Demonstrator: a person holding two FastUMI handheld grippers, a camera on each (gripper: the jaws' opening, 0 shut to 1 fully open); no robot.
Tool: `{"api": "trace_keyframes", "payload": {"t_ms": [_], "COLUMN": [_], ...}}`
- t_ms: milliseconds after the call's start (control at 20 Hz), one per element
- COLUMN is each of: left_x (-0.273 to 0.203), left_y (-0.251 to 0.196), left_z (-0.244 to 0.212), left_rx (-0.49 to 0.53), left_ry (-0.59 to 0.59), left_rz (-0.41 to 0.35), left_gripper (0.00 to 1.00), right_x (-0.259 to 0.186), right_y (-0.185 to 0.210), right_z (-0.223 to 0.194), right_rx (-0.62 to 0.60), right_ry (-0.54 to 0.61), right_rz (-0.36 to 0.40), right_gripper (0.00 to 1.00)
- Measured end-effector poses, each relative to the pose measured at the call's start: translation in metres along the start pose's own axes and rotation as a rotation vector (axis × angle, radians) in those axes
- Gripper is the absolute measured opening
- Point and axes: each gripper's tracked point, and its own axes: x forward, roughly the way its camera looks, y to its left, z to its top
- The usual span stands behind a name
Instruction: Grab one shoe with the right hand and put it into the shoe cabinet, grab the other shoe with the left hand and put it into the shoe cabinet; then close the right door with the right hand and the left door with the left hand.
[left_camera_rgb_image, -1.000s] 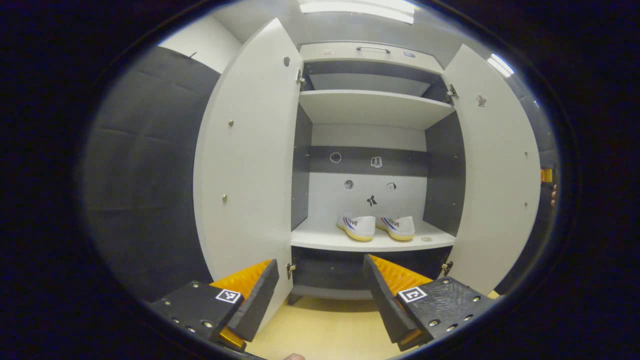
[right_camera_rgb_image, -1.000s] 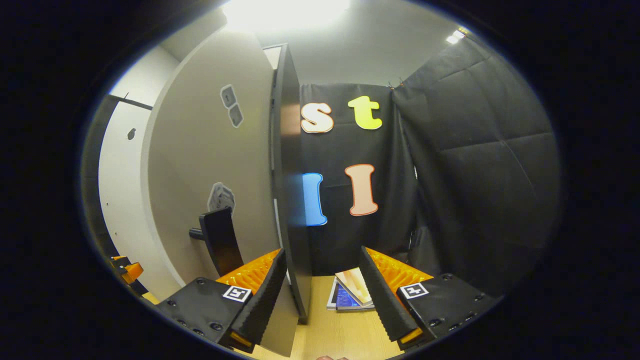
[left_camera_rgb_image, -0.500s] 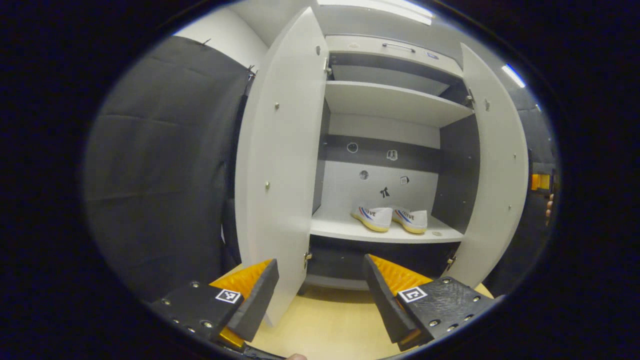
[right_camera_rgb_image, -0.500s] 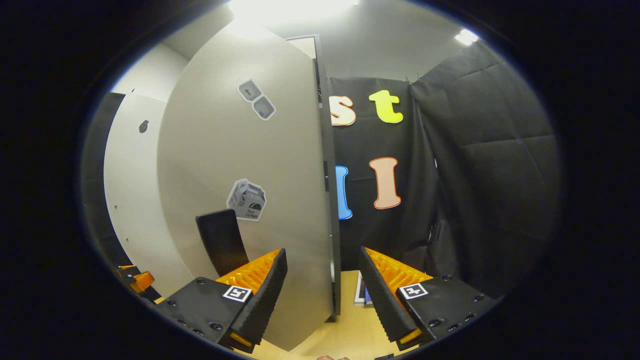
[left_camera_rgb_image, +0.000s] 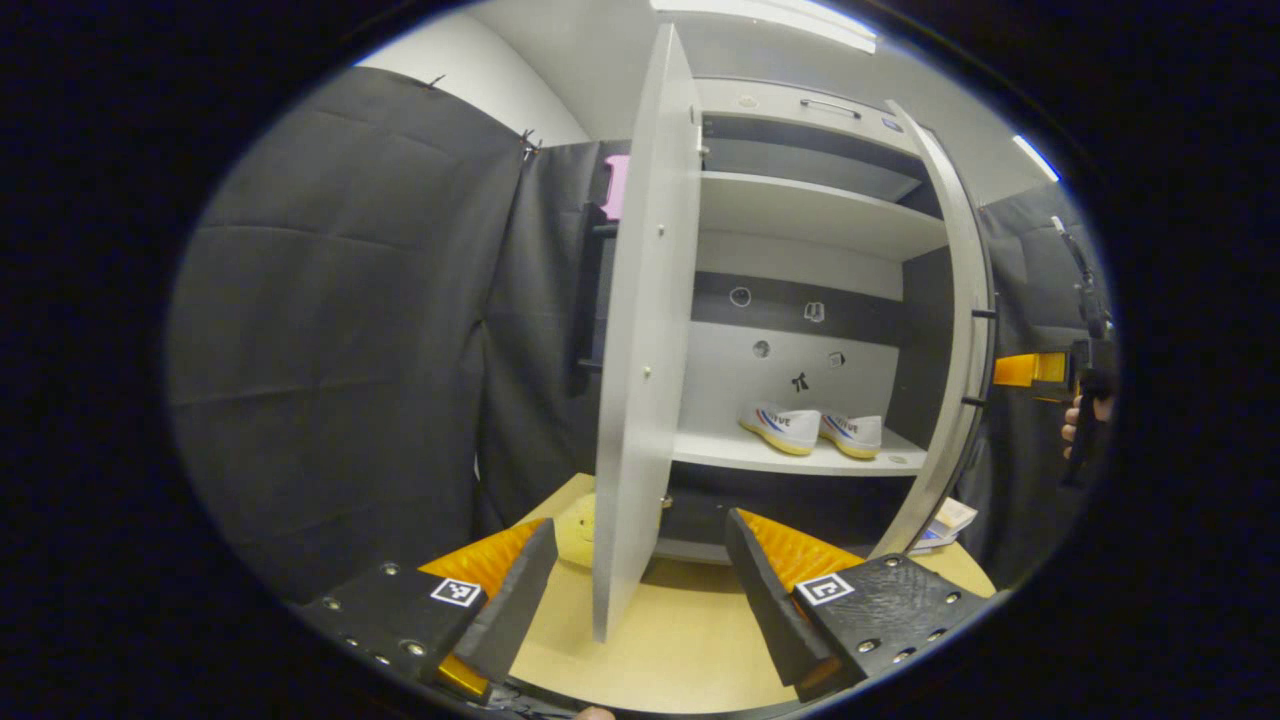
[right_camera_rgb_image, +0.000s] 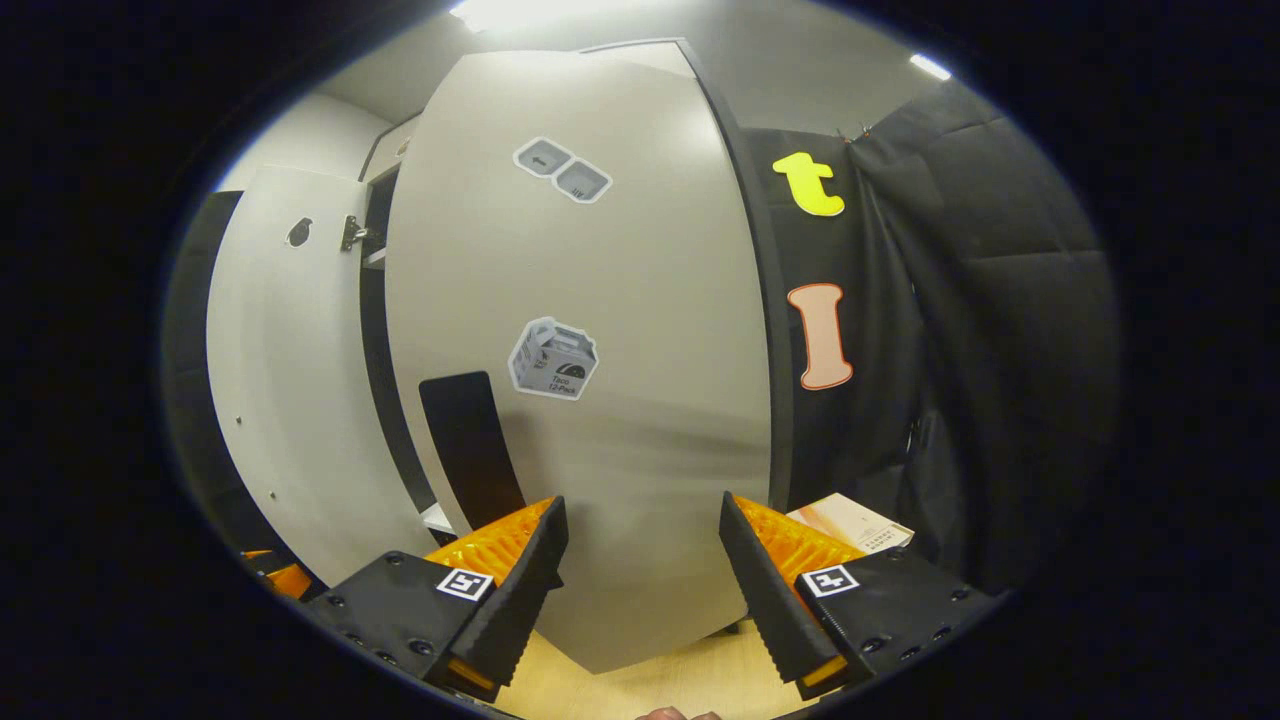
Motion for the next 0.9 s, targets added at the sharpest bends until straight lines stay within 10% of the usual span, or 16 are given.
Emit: {"api": "trace_keyframes", "payload": {"t_ms": [450,900], "left_x": [0.005,0.055], "left_y": [0.100,0.132], "left_z": [0.021,0.123], "left_rx": [0.068,0.071], "left_ry": [-0.028,-0.195], "left_rz": [0.059,-0.053], "left_gripper": [0.97,0.97], "right_x": [-0.029,-0.062], "right_y": [-0.010,-0.026], "right_z": [-0.011,-0.023], "right_rx": [0.021,0.014], "right_ry": [-0.029,-0.035], "right_rz": [-0.078,-0.146], "right_gripper": [0.97,0.97]}}
